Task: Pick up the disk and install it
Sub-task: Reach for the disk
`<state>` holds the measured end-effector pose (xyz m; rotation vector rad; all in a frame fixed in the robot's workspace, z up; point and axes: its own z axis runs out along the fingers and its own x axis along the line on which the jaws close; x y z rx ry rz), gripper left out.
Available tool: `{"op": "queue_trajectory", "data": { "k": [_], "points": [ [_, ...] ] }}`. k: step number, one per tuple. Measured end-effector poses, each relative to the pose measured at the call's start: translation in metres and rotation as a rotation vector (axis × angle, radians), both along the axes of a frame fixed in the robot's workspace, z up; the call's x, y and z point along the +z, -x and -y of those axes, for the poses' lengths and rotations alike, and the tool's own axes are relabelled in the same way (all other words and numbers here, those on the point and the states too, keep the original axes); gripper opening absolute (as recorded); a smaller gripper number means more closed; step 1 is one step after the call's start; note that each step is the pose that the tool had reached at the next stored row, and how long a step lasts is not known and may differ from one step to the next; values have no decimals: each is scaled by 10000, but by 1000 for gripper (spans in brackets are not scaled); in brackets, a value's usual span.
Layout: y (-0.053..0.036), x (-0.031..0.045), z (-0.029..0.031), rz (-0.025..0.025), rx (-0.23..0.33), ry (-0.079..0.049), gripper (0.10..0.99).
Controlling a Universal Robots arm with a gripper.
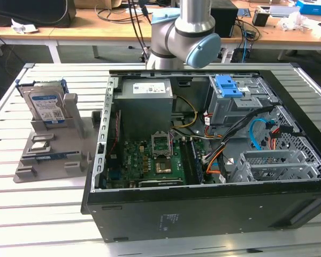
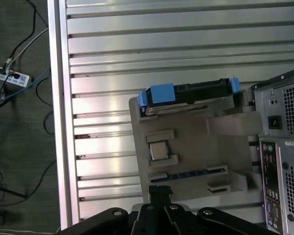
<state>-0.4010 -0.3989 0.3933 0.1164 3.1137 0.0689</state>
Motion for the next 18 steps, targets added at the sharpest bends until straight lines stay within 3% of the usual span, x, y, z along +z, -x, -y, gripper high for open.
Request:
{"op": "queue_trajectory", "data": {
  "k": [5, 8, 13, 14, 18],
  "points": [
    [70, -1, -3, 1, -1, -1, 106],
    [72, 0, -43, -1, -1, 1, 106],
    [72, 0, -164, -1, 0, 12, 106],
    [72, 0, -224, -1, 0, 28, 106],
    [71, 0, -365, 0, 0, 68, 106]
  ]
}}
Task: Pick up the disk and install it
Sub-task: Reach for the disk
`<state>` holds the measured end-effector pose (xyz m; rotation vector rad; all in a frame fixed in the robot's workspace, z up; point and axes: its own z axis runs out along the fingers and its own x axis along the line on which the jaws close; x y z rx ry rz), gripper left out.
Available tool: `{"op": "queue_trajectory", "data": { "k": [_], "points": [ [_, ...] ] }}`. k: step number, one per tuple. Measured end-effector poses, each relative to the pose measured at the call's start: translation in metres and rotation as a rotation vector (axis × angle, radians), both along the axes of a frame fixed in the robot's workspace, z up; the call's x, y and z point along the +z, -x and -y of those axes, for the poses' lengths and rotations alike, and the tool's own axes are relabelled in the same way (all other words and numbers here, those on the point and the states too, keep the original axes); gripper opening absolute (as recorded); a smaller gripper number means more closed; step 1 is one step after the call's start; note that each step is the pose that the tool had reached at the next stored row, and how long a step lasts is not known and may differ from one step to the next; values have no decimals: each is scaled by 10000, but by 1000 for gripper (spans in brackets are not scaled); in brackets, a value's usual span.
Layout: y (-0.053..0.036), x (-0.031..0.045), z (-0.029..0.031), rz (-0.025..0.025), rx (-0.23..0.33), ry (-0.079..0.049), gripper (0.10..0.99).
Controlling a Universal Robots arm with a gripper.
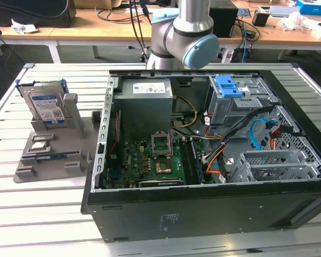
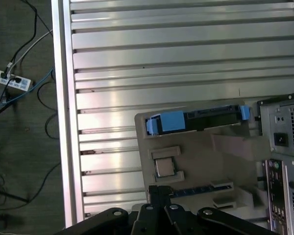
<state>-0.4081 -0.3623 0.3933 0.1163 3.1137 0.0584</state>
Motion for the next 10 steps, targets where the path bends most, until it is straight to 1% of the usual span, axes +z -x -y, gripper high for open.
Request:
{"op": "queue_trajectory", "data": {
  "k": [1, 4, 10],
  "points": [
    [0, 0, -31, 0, 0, 9, 106],
    [0, 0, -71, 1, -1, 17, 106],
    [0, 0, -75, 0, 0, 16, 106]
  ]
}}
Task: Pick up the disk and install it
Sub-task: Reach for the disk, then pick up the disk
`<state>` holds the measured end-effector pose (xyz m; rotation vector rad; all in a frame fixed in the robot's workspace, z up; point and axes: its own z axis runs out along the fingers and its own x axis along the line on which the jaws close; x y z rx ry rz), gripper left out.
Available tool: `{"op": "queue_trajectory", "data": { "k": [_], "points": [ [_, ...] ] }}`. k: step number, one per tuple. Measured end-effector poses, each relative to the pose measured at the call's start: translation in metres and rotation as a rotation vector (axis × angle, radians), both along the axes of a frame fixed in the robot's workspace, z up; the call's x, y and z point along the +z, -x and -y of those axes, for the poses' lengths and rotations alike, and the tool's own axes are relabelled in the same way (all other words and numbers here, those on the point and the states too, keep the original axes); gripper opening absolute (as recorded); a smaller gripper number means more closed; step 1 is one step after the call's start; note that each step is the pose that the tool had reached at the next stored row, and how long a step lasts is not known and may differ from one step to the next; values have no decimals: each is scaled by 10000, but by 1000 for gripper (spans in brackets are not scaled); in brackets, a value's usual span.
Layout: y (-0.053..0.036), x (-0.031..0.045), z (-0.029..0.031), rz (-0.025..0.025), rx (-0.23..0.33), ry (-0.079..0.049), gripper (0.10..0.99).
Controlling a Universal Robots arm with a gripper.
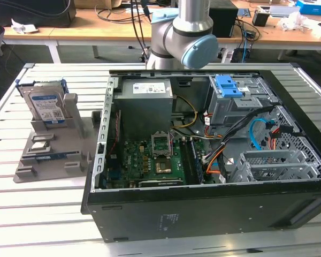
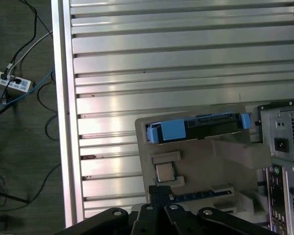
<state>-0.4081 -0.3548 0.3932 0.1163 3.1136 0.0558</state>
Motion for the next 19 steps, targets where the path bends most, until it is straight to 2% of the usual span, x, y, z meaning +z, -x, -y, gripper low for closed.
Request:
{"op": "queue_trajectory", "data": {
  "k": [11, 13, 19],
  "points": [
    [0, 0, -1, -1, 36, 1, 106],
    [0, 0, -2, 0, 570, 0, 106],
    [0, 0, -1, 0, 1582, 1, 106]
  ]
}}
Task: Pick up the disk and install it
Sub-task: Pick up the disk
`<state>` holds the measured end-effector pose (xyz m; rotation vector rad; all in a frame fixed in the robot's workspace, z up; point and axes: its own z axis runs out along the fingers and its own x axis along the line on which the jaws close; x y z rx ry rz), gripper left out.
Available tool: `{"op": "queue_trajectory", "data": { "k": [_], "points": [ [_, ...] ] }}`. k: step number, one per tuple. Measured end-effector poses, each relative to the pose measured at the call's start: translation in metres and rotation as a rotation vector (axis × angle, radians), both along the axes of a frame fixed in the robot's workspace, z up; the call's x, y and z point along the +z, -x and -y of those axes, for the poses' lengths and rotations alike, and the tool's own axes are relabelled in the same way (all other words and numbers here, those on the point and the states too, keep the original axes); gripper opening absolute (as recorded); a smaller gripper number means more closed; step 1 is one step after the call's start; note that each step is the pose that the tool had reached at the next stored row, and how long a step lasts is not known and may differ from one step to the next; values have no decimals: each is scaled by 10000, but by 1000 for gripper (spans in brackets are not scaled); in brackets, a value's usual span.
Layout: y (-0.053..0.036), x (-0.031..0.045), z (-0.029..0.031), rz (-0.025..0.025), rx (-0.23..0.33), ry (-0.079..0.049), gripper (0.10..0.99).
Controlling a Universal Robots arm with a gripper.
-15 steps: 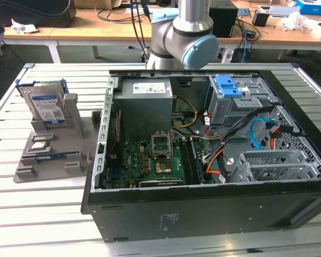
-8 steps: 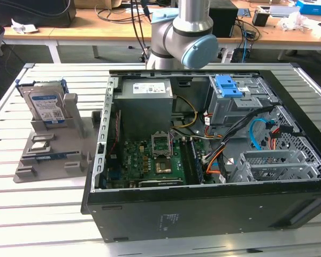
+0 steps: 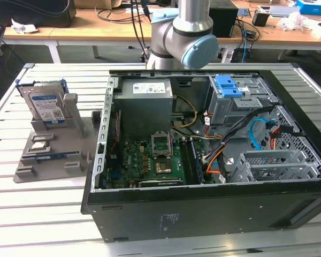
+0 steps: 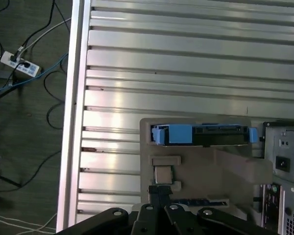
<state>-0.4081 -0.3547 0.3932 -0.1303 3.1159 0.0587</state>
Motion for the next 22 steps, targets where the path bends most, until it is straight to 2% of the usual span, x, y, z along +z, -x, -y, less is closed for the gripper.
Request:
{"op": "queue_trajectory", "data": {
  "k": [1, 3, 6, 12, 14, 22],
  "points": [
    [0, 0, 0, 0, 152, 0, 106],
    [0, 0, 0, 0, 871, 0, 106],
    [0, 0, 0, 0, 1439, 0, 106],
    [0, 0, 0, -1, 2267, 0, 106],
    [0, 0, 0, 0, 2745, 0, 106],
    [0, 0, 0, 0, 3966, 0, 106]
  ]
}}
